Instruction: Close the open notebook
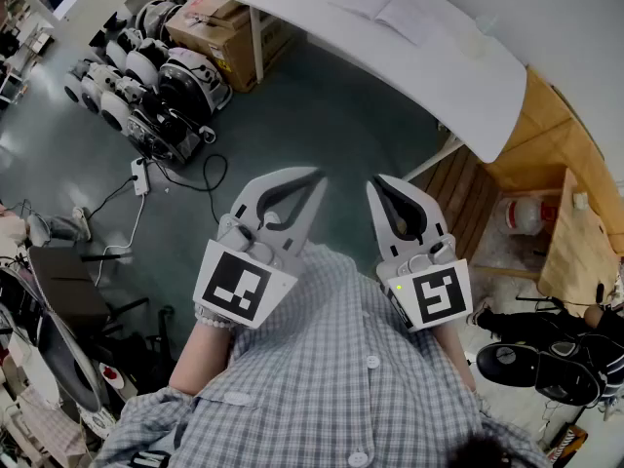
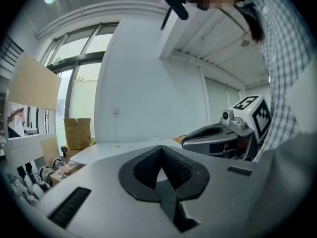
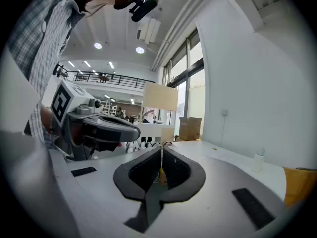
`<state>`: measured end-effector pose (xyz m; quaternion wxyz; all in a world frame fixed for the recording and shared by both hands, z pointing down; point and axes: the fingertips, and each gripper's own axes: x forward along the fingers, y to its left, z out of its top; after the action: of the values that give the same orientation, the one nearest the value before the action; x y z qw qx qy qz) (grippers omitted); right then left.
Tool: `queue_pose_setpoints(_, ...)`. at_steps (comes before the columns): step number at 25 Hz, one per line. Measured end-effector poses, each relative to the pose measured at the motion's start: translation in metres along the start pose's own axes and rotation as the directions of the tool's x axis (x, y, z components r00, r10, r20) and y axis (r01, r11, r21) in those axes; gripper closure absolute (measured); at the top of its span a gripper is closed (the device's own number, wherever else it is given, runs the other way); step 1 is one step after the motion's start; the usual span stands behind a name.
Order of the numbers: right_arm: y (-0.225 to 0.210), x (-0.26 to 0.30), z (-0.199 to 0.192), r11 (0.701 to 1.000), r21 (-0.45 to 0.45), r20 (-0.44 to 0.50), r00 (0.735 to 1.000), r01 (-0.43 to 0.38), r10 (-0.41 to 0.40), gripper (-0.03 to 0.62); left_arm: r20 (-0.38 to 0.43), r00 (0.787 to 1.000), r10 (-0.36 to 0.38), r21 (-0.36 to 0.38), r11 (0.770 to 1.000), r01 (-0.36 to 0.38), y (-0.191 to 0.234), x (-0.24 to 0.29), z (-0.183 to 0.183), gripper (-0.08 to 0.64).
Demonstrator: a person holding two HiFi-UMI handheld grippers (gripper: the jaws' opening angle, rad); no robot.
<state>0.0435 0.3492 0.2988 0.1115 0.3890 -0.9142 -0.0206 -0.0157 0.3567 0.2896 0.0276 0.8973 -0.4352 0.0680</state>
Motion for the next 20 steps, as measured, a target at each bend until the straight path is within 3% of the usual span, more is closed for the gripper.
queue_pose_setpoints(20,-0.006,0.005,0.011,0.999,-0.028,0.019,0.999,-0.025,0.025,0.569,0.001,1.0,0.001,0.005,1.0,-0.001,0.001,0.016,0.012,0.563)
